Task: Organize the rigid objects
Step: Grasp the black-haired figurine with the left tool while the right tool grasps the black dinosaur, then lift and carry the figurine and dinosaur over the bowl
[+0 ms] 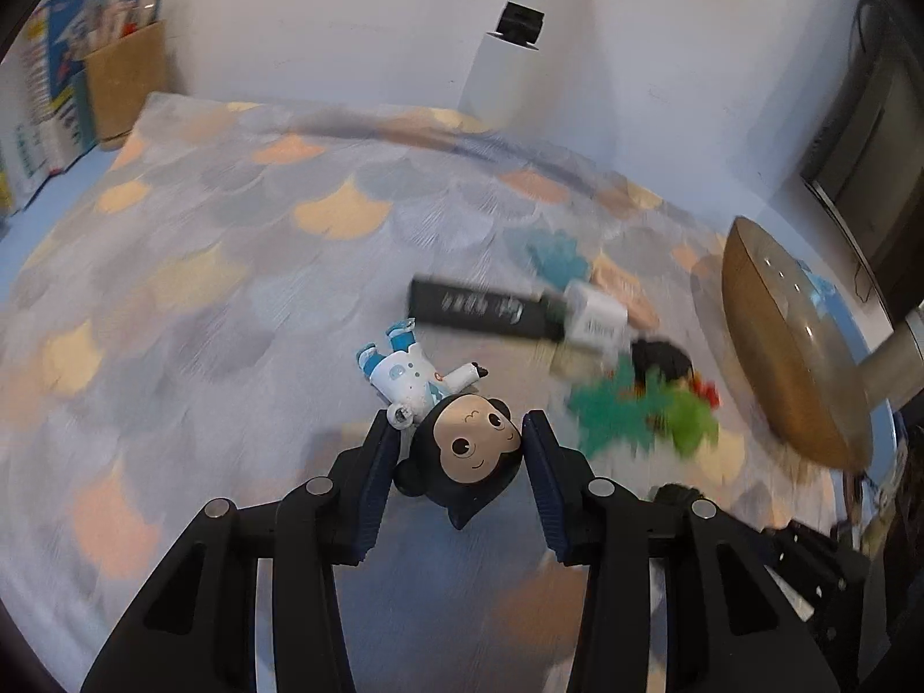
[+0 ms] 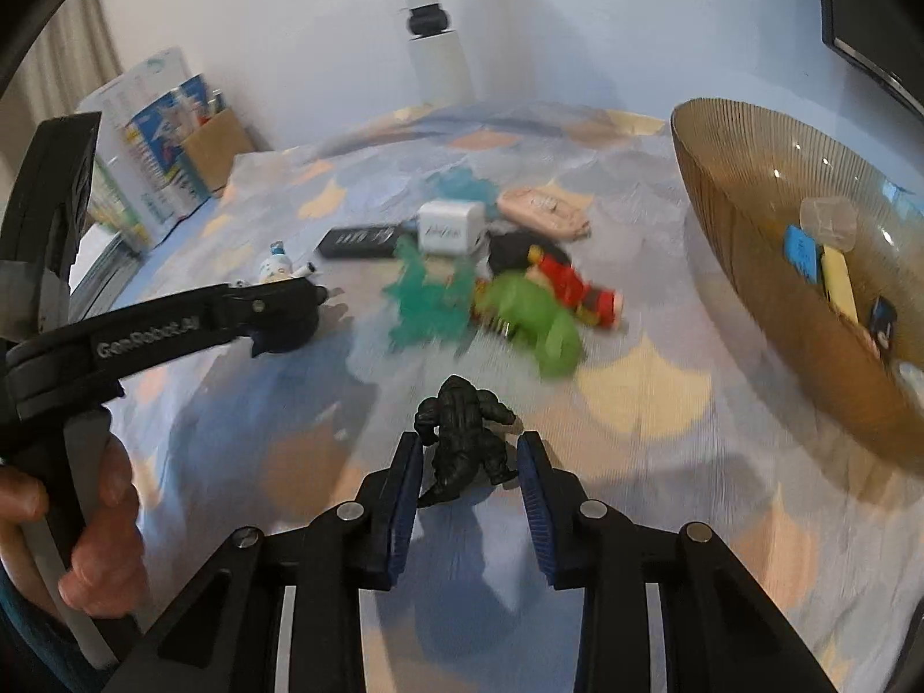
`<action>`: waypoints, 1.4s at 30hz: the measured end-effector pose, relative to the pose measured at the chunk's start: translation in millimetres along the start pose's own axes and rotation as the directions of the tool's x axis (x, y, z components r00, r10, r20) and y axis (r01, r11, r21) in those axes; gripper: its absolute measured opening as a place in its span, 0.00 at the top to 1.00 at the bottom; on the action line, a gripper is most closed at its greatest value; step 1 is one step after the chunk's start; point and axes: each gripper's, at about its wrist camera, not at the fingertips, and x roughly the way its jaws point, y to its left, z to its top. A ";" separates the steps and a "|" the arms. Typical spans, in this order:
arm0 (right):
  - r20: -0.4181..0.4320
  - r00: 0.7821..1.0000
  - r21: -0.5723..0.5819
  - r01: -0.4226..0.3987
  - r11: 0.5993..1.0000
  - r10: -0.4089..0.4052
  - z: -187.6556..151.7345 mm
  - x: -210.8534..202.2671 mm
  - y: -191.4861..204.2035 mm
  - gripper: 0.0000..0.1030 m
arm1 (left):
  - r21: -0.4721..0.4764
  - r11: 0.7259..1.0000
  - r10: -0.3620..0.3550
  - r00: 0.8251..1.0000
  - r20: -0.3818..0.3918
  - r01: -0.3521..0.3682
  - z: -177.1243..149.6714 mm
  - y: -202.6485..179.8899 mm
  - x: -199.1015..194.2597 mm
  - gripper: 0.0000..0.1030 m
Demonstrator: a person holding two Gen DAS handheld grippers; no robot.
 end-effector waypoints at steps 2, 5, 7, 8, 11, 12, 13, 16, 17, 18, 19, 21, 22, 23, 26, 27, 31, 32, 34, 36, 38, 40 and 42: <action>0.003 1.000 -0.024 -0.021 0.999 0.021 -14.2 -10.6 1.8 0.68 | -0.006 1.000 -0.005 1.000 0.007 0.005 -12.4 5.3 -10.9 0.60; -0.003 1.000 -0.043 -0.028 0.999 0.028 -28.9 -24.8 5.0 0.68 | -0.017 1.000 -0.004 1.000 0.010 0.004 -32.1 11.4 -23.7 0.60; -0.004 0.999 -0.059 -0.033 0.998 0.033 -36.7 -34.4 6.4 0.68 | -0.017 1.000 0.003 1.000 0.029 -0.002 -42.9 12.2 -31.6 0.60; 0.000 1.000 -0.065 -0.027 0.998 0.027 -39.0 -36.5 7.4 0.68 | -0.014 1.000 0.007 0.999 0.034 -0.006 -45.0 12.7 -34.0 0.60; -0.022 1.000 -0.081 -0.006 0.997 0.004 -48.7 -37.6 7.9 0.68 | -0.010 1.000 0.012 0.998 0.055 -0.011 -52.3 11.8 -38.1 0.60; -0.034 0.999 -0.074 -0.009 0.997 0.007 -51.1 -36.6 6.4 0.67 | -0.009 1.000 0.011 0.998 0.064 -0.010 -54.6 11.0 -39.0 0.60; -0.025 1.000 -0.071 -0.013 0.997 0.011 -54.5 -39.2 5.5 0.67 | -0.003 1.000 0.012 0.997 0.072 -0.011 -56.7 10.5 -39.5 0.60; -0.028 0.999 -0.073 -0.041 0.996 0.039 -61.0 -44.6 6.2 0.48 | 0.014 1.000 0.021 0.995 0.093 -0.022 -62.0 7.7 -40.5 0.60; -0.024 0.999 -0.076 -0.039 0.996 0.038 -62.9 -46.3 6.6 0.42 | 0.020 0.999 0.025 0.995 0.096 -0.027 -61.7 6.7 -40.3 0.60; -0.022 1.000 -0.087 -0.023 0.996 0.021 -64.6 -46.5 9.4 0.42 | 0.022 0.999 0.028 0.995 0.100 -0.030 -61.8 6.2 -40.3 0.60; -0.020 1.000 -0.102 -0.005 0.995 0.003 -65.5 -45.9 12.4 0.42 | 0.020 0.999 0.028 0.994 0.102 -0.030 -61.8 5.7 -40.4 0.60; -0.013 1.000 -0.119 0.026 0.993 -0.028 -63.5 -43.2 17.4 0.42 | 0.010 1.000 0.017 0.995 0.103 -0.018 -61.9 8.2 -40.8 0.60; -0.010 0.999 -0.122 0.039 0.992 -0.041 -61.6 -41.3 18.5 0.42 | 0.005 1.000 0.010 0.995 0.104 -0.011 -62.3 9.4 -41.1 0.60; -0.009 0.999 -0.122 0.049 0.991 -0.050 -59.2 -39.0 19.1 0.42 | 0.000 1.000 0.004 0.995 0.104 -0.004 -62.4 10.5 -41.2 0.60; -0.003 0.997 -0.111 0.075 0.991 -0.076 -51.0 -30.9 19.4 0.49 | -0.004 1.000 -0.002 0.994 0.105 0.002 -63.1 11.4 -41.7 0.60; 0.007 0.996 -0.109 0.093 0.990 -0.093 -48.9 -29.1 20.2 0.58 | 0.002 1.000 0.003 0.994 0.107 -0.003 -63.3 10.4 -41.6 0.60; 0.027 0.996 -0.066 0.089 0.994 -0.088 -47.3 -29.1 18.3 0.66 | 0.025 0.999 0.022 0.993 0.114 -0.025 -63.7 7.0 -41.3 0.60; 0.030 0.996 -0.071 0.092 0.993 -0.090 -48.6 -30.3 19.8 0.66 | 0.029 0.999 0.024 0.993 0.115 -0.027 -64.2 6.0 -41.3 0.60; 0.033 0.996 -0.098 0.087 0.991 -0.084 -52.0 -32.1 23.9 0.67 | 0.035 0.999 0.029 0.993 0.117 -0.034 -64.7 5.0 -41.4 0.60; 0.036 0.996 -0.120 0.081 0.989 -0.078 -56.5 -34.2 28.3 0.67 | 0.039 0.999 0.032 0.993 0.117 -0.037 -64.9 4.3 -41.6 0.60; 0.040 0.997 -0.140 0.078 0.987 -0.073 -62.0 -36.9 33.1 0.67 | 0.043 0.998 0.040 0.992 0.117 -0.045 -65.3 2.6 -42.1 0.60; 0.047 0.997 -0.151 0.069 0.986 -0.063 -68.1 -41.5 36.4 0.67 | 0.053 0.997 0.056 0.991 0.118 -0.063 -65.9 -1.7 -42.1 0.60; 0.068 0.996 -0.152 0.073 0.986 -0.063 -72.5 -49.6 37.5 0.67 | 0.081 0.992 0.083 0.989 0.122 -0.093 -66.0 -9.3 -42.2 0.60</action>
